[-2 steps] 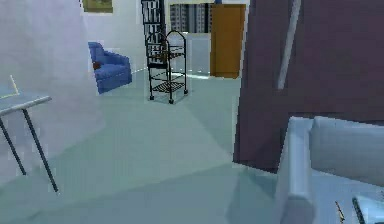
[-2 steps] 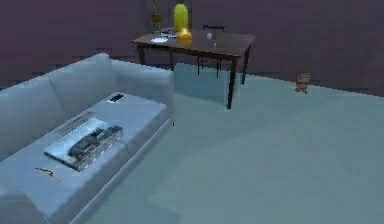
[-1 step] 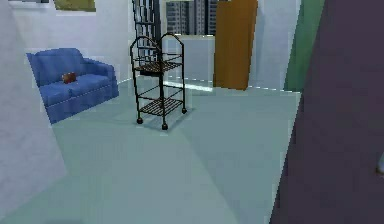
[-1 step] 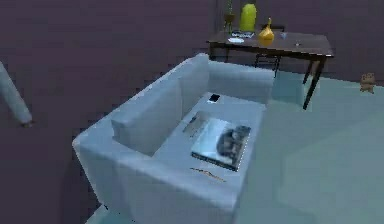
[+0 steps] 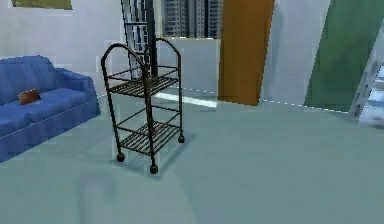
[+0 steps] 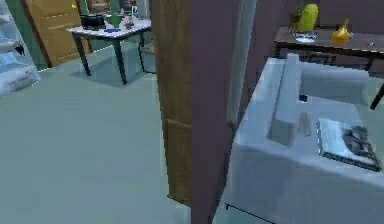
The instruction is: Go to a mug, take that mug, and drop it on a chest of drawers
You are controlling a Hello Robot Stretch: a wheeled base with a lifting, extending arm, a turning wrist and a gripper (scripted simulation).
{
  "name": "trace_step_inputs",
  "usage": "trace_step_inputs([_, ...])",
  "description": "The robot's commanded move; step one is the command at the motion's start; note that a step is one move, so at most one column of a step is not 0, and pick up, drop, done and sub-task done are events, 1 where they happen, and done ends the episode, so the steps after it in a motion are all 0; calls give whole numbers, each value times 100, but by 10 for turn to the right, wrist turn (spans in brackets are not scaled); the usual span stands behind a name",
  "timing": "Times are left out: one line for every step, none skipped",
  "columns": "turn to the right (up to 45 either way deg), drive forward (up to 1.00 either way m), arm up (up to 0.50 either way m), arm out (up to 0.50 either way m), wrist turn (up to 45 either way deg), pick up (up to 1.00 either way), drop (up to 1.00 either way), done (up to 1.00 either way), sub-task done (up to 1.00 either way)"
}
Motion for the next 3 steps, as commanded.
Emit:
trace_step_inputs([450,0,0,0,0,0,0,0,0])
trace_step_inputs([0,5,0,0,0,0,0,0,0])
trace_step_inputs([-450,0,0,0,0,0,0,0,0])
